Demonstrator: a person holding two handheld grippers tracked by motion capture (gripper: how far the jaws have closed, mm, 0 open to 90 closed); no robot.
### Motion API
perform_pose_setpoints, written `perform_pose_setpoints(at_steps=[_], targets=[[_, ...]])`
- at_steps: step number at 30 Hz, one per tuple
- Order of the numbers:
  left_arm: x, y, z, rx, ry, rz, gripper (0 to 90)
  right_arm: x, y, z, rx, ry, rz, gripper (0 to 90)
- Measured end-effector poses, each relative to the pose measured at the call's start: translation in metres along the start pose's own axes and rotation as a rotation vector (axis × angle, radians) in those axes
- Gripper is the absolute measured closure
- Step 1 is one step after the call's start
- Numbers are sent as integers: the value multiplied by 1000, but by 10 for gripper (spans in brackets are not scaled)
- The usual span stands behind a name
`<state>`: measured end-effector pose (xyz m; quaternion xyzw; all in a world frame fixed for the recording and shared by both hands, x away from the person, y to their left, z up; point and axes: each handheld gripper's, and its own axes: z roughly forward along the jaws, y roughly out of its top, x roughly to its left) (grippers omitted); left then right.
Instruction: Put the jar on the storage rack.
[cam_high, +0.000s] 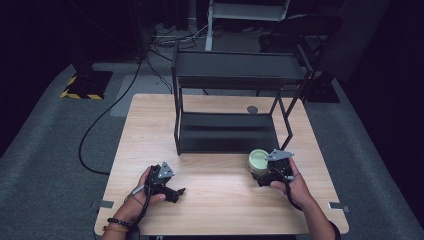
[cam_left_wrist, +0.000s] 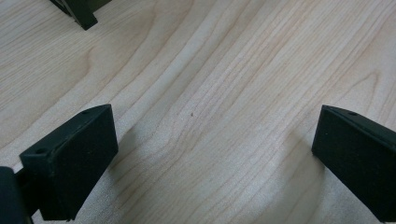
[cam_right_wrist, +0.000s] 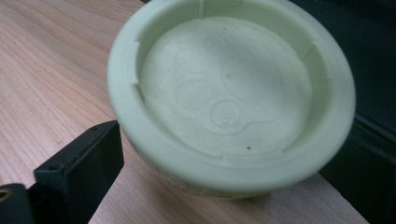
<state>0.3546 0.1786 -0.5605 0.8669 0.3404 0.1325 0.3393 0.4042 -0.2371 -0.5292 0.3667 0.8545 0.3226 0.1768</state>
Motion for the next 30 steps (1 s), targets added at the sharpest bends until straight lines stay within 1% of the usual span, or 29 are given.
perform_pose_setpoints(at_steps=[5,9,15,23,24,30], targets=[[0,0,0,-2,0,2,1,0,2,3,5,1,2,25],[0,0,0,-1,0,0,1,-1,4,5,-3,5,16,27],[0,0,0,-1,0,0,1,-1,9,12,-13,26,46,33],[0,0,0,-2,0,2,1,0,12,15,-18,23,54,35],[0,0,0,-2,0,2,1,0,12,16,-15,18,62,36],[0,0,0,-1,0,0,1,-1,12,17,-10,-2,74,47]])
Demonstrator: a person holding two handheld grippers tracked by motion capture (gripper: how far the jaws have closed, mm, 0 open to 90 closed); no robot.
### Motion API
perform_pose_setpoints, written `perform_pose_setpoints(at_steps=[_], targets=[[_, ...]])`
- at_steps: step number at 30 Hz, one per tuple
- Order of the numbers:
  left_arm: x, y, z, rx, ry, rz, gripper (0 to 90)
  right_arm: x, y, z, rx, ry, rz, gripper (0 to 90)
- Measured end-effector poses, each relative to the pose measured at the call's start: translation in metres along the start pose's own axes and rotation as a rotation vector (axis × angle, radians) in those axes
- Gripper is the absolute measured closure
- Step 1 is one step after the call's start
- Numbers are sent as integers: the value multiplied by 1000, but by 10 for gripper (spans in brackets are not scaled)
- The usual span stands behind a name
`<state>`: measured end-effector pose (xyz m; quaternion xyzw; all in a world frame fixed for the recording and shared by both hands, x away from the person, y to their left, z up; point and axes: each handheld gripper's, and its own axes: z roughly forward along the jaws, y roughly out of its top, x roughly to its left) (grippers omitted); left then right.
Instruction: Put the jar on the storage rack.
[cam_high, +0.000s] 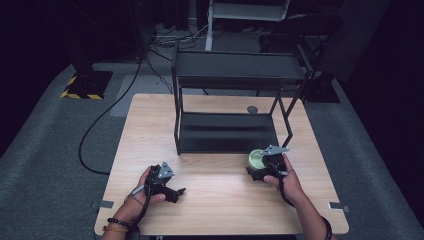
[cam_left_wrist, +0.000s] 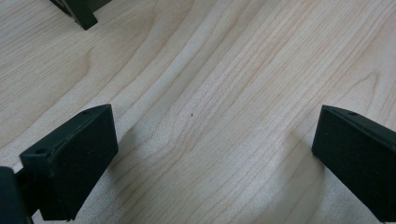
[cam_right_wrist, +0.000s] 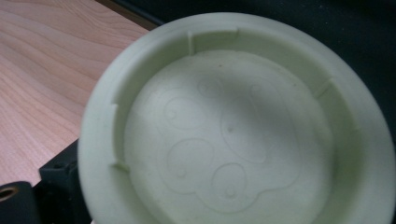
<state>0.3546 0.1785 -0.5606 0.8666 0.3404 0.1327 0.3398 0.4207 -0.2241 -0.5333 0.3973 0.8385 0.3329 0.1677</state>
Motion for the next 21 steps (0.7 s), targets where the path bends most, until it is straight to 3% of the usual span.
perform_pose_setpoints(at_steps=[21], targets=[[0,0,0,0,0,1,1,3,-2,5,-15,-8,-12,79]])
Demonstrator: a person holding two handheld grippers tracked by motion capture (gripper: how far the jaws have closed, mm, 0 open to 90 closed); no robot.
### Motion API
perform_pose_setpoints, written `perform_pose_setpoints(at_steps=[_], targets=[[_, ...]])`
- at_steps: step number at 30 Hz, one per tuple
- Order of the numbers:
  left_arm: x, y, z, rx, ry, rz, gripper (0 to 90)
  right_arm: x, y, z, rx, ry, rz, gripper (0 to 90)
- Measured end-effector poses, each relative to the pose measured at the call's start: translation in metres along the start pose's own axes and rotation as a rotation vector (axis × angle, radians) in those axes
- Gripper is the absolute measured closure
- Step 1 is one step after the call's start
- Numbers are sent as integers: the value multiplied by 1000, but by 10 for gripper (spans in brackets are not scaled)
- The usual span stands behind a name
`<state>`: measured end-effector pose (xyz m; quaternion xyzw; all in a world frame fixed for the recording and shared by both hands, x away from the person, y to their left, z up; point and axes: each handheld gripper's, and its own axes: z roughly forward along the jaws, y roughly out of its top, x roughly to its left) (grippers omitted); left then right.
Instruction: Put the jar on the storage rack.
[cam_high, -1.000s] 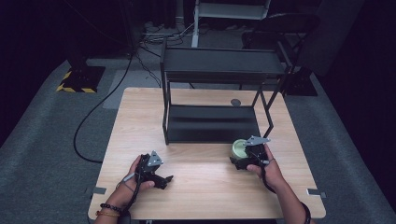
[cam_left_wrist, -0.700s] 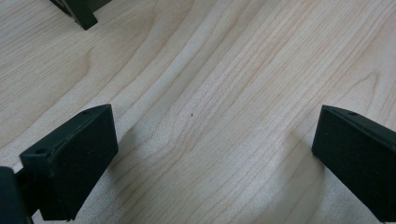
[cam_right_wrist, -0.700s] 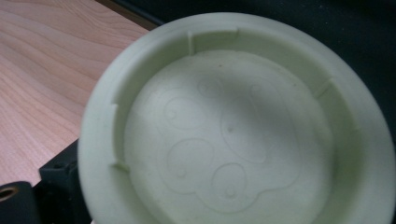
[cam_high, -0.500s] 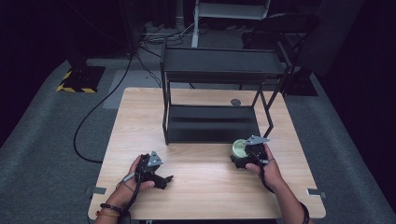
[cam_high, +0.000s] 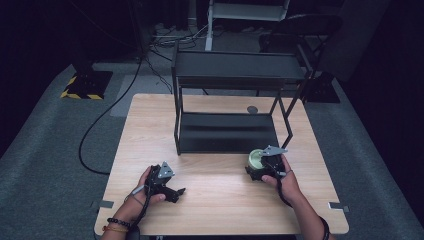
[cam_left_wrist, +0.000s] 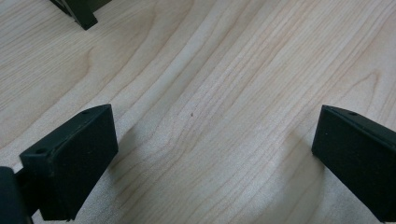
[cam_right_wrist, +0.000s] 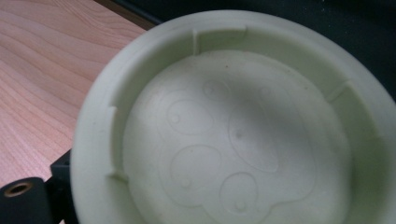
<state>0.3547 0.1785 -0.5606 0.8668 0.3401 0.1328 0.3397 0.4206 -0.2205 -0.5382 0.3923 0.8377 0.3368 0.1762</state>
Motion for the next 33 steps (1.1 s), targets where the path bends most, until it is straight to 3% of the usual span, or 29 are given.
perform_pose_setpoints(at_steps=[13,33], targets=[[0,0,0,0,0,0,1,0,-1,1,-19,-9,22,107],[0,0,0,-1,0,-1,1,-5,-2,1,-26,29,-4,112]])
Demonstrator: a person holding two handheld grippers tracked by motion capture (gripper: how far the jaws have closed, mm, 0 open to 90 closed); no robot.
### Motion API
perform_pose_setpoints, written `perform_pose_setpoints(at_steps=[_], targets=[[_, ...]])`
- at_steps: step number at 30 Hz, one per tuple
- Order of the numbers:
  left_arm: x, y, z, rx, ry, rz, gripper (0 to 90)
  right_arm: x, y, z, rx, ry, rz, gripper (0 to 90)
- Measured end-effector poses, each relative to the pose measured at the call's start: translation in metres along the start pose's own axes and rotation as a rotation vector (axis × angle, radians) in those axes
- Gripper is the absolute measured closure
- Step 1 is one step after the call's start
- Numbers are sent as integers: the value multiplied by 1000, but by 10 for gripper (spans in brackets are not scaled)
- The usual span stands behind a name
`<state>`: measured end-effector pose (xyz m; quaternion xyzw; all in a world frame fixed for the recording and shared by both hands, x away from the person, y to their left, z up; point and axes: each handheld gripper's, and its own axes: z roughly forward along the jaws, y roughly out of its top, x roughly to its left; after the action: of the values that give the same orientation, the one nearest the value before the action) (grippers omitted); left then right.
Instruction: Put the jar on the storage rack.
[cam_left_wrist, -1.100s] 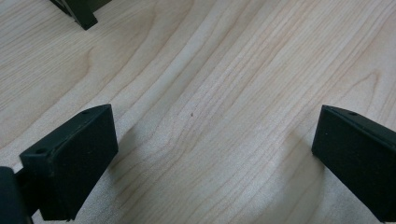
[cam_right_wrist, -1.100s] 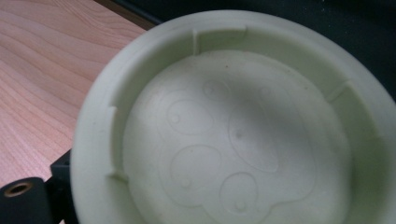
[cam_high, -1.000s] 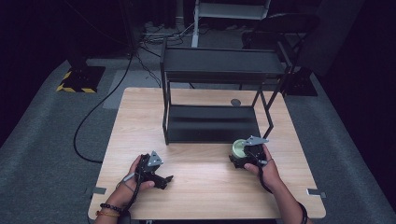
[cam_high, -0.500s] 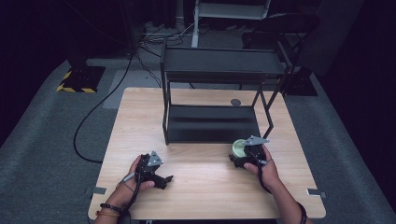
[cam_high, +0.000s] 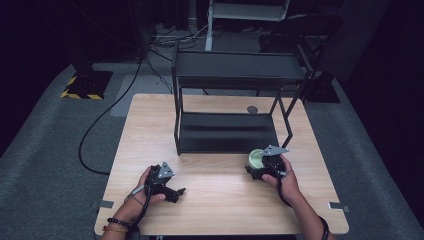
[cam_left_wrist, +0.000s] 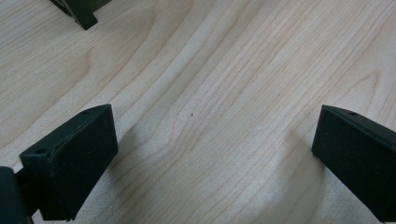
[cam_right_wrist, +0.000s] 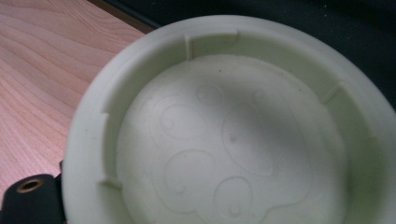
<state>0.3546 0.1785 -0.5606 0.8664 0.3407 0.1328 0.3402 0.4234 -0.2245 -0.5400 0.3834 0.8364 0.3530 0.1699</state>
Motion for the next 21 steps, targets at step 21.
perform_pose_setpoints(at_steps=[21], targets=[[0,0,0,1,0,-1,1,-3,1,-4,9,8,3,112]])
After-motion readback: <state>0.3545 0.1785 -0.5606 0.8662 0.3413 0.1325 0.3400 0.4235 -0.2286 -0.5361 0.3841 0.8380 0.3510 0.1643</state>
